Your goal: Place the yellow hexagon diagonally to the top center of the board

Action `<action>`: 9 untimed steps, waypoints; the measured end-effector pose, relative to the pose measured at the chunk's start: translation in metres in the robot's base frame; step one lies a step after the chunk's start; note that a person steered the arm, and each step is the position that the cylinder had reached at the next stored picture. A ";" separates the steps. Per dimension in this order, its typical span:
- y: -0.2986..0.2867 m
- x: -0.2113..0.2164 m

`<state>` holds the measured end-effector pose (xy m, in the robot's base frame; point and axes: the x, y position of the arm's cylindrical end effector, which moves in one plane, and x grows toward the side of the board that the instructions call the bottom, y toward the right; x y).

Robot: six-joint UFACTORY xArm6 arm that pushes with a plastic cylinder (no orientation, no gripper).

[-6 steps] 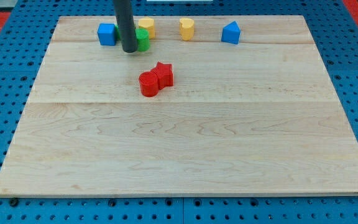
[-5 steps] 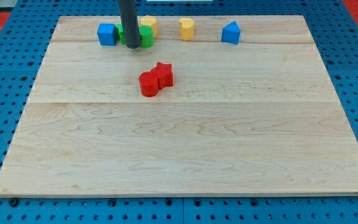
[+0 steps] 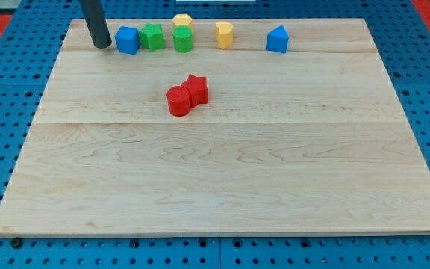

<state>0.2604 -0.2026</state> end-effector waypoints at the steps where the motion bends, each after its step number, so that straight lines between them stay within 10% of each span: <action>1: 0.044 -0.002; 6: 0.081 -0.069; 9: 0.213 -0.068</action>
<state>0.1927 0.0106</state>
